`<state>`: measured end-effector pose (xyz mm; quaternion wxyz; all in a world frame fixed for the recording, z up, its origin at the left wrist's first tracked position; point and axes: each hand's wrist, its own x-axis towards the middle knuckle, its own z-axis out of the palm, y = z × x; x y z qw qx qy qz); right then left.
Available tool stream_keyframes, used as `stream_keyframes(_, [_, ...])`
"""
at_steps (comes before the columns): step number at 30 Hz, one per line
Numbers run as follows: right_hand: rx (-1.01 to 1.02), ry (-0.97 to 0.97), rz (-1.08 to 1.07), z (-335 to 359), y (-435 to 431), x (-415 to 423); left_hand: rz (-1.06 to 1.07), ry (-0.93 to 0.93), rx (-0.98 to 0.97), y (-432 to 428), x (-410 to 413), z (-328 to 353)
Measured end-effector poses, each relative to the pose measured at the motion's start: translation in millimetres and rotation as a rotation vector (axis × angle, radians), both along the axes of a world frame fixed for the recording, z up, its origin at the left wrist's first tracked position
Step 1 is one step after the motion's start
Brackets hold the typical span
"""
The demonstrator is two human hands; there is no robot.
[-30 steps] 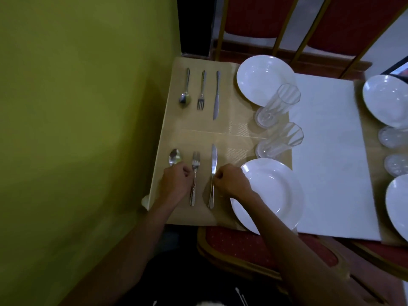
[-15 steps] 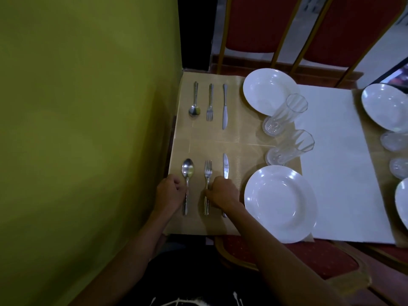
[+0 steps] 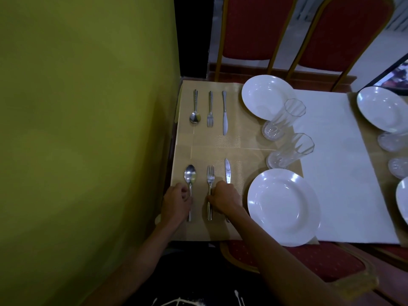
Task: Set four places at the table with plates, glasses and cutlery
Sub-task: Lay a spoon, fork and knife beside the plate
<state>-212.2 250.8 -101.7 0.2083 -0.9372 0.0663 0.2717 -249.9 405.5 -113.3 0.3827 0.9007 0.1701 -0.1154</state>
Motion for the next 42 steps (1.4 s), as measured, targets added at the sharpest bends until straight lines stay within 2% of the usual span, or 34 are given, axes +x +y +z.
stream_keyframes(20, [0.058, -0.010, 0.039, 2, -10, -3, -0.030, -0.049, 0.025, -9, -6, 3])
stream_keyframes(27, [-0.091, -0.086, -0.068, 19, -42, 11, 0.000, 0.000, 0.024, -10, -3, 3])
stream_keyframes(31, [-0.134, -0.035, -0.042, 21, -49, 16, -0.084, -0.082, 0.106, -19, -2, 12])
stream_keyframes(35, [-0.124, 0.012, -0.046, 17, -48, 17, -0.254, -0.183, 0.144, -35, -3, 21])
stream_keyframes(42, [-0.090, 0.036, -0.086, 22, -52, 19, -0.348, -0.099, 0.130, -47, -2, 13])
